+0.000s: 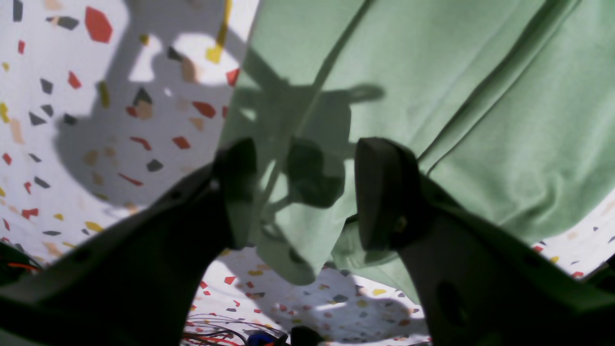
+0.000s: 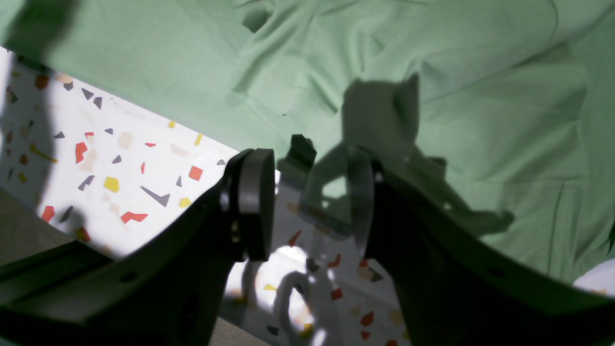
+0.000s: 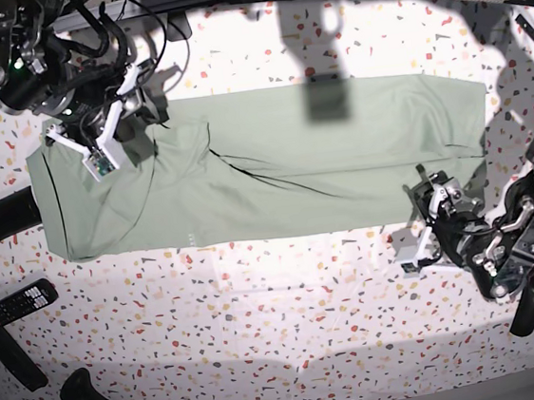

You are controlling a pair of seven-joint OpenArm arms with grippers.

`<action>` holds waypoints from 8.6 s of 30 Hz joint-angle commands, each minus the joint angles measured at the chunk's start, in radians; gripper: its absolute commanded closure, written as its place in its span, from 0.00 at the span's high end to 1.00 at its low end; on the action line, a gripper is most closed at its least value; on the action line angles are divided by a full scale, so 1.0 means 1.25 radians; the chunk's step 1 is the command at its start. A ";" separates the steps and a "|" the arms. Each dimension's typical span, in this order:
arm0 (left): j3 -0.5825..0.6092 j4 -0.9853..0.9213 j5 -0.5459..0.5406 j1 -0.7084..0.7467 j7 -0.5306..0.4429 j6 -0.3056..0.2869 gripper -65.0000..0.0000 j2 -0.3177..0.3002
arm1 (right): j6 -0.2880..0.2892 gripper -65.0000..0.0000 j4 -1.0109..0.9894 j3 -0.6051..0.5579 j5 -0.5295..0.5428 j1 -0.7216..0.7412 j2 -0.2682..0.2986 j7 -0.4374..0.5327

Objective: Fold the T-shirt properly
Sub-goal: 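Move the left gripper down toward the shirt end near it, then lower the left gripper to the shirt end and pinch the fabric, then pull the pinched shirt end with the left gripper toward the right gripper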

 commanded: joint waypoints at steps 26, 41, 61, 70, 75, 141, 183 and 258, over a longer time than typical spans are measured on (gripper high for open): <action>-0.008 -0.056 -0.049 -0.041 -0.070 0.001 0.46 -0.019 | 0.006 0.38 0.014 0.004 0.008 0.004 0.007 0.016; -0.008 -0.056 -0.057 -0.002 -0.034 0.001 0.46 -0.132 | 0.006 0.38 0.014 0.003 0.008 0.004 0.007 0.013; -0.107 -0.059 -0.331 0.045 -0.245 0.023 0.46 -0.251 | 0.006 0.38 0.014 0.003 0.009 0.004 0.006 0.012; -0.283 -0.099 -0.254 0.126 -0.262 0.147 0.46 -0.230 | 0.006 0.38 0.014 0.003 0.018 0.004 0.007 0.012; -0.284 -0.105 -0.253 0.163 -0.254 0.146 0.46 -0.211 | 0.006 0.38 0.014 0.003 0.059 0.004 0.007 0.011; -0.283 -0.104 -0.488 0.193 -0.047 0.001 0.46 -0.135 | 0.006 0.38 0.014 0.003 0.063 0.004 0.007 0.010; -0.283 -0.071 -0.358 0.191 -0.155 0.001 0.36 -0.097 | 0.006 0.38 0.014 0.003 0.074 0.004 0.007 0.009; -0.283 -0.063 -0.173 0.193 -0.188 0.001 0.23 -0.031 | 0.006 0.38 0.014 0.003 0.074 0.004 0.007 0.028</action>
